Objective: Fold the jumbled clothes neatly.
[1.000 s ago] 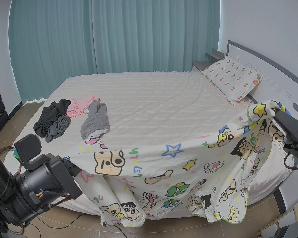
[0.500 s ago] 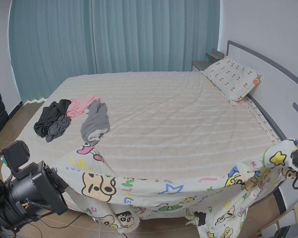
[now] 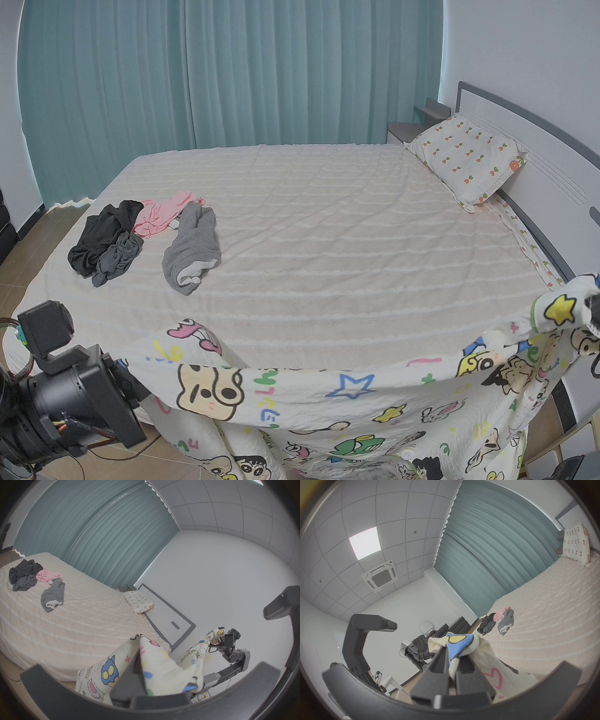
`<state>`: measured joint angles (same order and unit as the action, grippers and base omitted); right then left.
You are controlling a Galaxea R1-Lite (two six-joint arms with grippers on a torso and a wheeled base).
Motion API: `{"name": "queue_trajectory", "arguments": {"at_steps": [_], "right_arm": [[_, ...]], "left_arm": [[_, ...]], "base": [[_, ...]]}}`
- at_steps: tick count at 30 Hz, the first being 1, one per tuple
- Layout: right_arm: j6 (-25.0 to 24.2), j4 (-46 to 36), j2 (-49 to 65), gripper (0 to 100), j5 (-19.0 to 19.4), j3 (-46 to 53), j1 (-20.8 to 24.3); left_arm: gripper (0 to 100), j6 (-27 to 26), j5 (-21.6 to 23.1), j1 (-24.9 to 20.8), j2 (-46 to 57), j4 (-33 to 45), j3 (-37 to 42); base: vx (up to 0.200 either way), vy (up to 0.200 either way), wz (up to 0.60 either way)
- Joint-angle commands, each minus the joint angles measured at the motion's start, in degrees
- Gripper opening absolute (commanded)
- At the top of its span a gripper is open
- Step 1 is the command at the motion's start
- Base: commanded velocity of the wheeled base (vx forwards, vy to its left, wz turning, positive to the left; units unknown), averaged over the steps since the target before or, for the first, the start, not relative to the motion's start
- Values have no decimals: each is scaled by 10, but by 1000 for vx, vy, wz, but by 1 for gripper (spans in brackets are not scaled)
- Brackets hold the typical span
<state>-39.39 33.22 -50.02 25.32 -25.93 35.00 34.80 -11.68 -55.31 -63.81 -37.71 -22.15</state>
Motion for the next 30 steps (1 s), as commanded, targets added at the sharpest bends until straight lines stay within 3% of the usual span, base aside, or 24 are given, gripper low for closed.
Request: {"name": "queue_trajectory", "arguments": {"at_steps": [1, 12, 15, 30], "right_arm": [[0, 2, -57, 0, -1, -3, -32], [8, 37, -177, 0, 5, -35, -128], [14, 66, -206, 0, 6, -36, -133], [64, 135, -348, 0, -8, -103, -182]], "left_arm": [[0, 2, -3, 20, -54, 3, 2], [0, 22, -1, 87, -171, -4, -51], [0, 44, 3, 114, -189, -3, -79], [0, 45, 7, 169, -344, -8, -171]], "base": [[0, 0, 0], [0, 0, 0], [200, 0, 0], [200, 0, 0]]}}
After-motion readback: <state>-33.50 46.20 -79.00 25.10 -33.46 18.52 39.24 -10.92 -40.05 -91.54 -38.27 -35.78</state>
